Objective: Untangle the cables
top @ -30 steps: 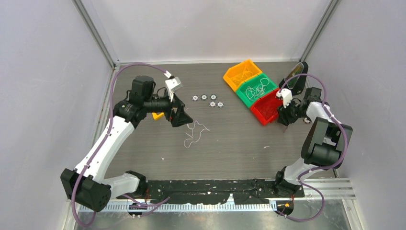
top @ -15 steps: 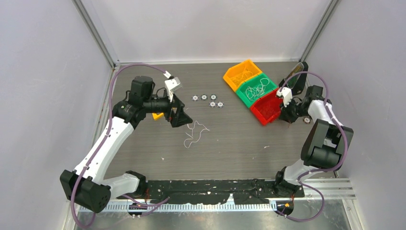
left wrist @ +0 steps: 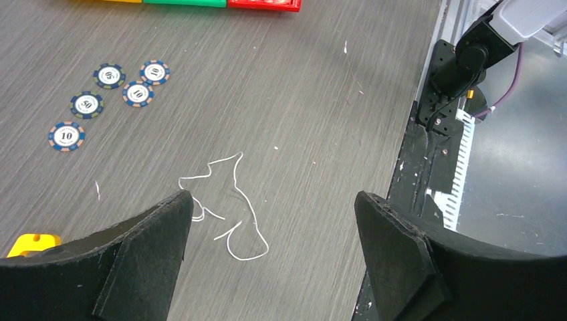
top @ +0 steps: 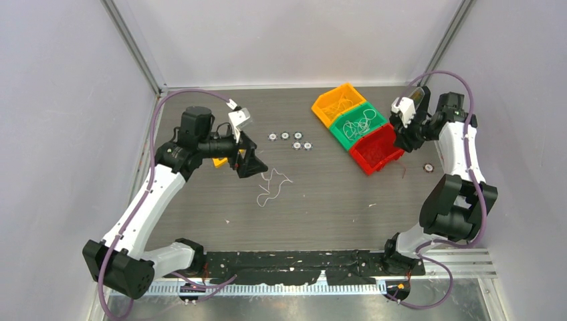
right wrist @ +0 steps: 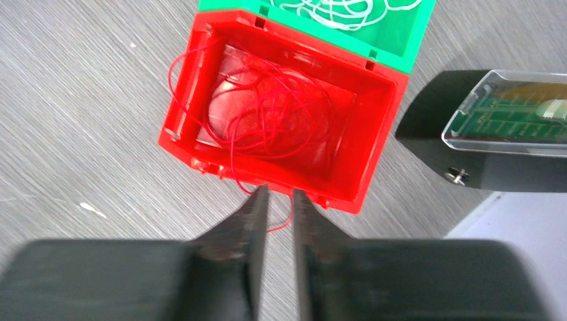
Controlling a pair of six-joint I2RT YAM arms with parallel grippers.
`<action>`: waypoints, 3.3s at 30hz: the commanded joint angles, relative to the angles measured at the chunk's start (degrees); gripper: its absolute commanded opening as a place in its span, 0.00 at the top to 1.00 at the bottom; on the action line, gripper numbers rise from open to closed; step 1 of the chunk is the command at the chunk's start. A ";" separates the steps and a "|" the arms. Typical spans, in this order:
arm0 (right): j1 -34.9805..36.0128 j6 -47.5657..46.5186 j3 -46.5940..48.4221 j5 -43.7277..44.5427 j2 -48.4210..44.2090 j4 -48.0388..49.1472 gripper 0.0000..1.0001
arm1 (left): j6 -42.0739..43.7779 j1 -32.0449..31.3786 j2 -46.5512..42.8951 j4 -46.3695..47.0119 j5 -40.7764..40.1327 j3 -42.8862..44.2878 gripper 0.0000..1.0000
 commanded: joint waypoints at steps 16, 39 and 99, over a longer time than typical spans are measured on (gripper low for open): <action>12.16 12.83 -1.14 15.81 5.80 4.14 0.47 | 0.31 0.63 1.07 2.16 2.90 1.21 0.07; 14.07 15.45 19.47 13.62 12.26 -8.05 0.95 | 1.37 2.10 1.62 1.52 3.66 1.08 0.08; 16.17 14.66 25.31 14.21 21.65 -11.32 0.95 | -1.79 4.13 4.07 4.45 5.09 1.12 0.08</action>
